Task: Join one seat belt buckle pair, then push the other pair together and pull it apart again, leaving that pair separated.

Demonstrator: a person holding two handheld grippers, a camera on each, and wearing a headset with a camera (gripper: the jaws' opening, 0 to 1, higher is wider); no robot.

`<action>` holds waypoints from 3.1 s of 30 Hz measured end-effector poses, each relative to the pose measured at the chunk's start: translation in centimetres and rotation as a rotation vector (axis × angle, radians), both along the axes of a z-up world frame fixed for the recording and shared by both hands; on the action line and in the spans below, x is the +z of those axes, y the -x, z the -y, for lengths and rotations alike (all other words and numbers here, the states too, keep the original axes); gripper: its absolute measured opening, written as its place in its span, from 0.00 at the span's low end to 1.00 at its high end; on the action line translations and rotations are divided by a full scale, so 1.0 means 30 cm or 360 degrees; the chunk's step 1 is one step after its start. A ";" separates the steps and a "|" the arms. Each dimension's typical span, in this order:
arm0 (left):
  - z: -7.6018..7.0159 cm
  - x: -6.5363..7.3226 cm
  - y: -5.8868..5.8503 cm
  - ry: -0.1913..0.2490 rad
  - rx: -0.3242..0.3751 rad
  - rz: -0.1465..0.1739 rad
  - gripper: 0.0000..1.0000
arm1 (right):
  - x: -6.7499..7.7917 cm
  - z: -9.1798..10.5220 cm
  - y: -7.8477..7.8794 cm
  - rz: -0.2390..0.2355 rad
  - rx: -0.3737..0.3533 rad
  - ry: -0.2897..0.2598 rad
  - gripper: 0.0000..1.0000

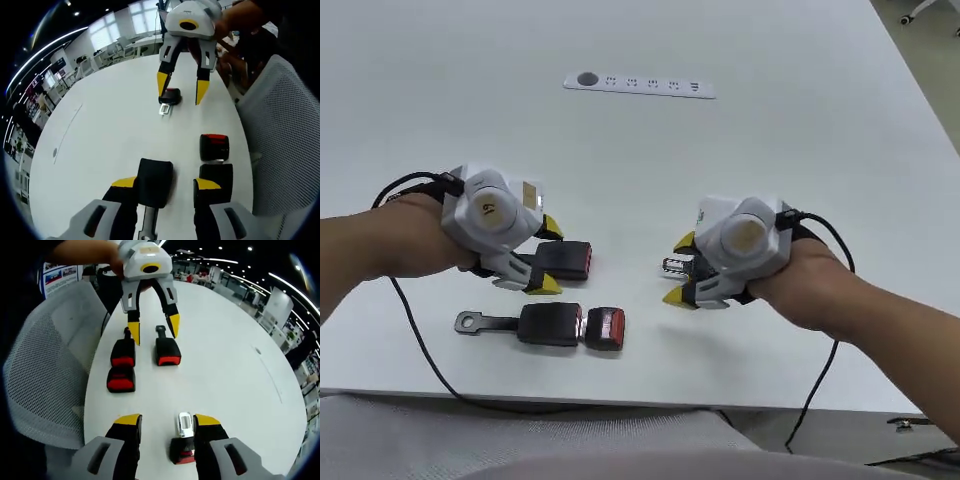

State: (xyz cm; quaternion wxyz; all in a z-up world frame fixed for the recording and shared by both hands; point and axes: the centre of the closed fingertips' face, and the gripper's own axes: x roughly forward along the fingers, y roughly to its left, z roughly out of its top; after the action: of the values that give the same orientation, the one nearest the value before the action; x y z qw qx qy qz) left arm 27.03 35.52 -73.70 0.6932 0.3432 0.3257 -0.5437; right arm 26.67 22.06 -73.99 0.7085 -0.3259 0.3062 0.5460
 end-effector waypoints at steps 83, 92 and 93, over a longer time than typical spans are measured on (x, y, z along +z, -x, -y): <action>-0.007 -0.136 -0.051 -0.0072 -0.0077 -0.0121 0.34 | -0.144 -0.171 -0.050 -0.0156 0.0115 0.0137 0.32; -0.006 -0.136 -0.051 -0.0075 -0.0084 -0.0131 0.34 | -0.143 -0.193 -0.060 -0.0136 0.0147 0.0146 0.32; -0.007 -0.138 -0.053 -0.0074 -0.0087 -0.0132 0.34 | -0.126 -0.195 -0.054 -0.0135 0.0152 0.0138 0.32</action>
State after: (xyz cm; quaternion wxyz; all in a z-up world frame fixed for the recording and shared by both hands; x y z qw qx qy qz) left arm 28.63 35.75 -77.85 0.6558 0.3451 0.3571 -0.5686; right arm 28.28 27.90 -77.78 0.6532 -0.3472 0.3434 0.5786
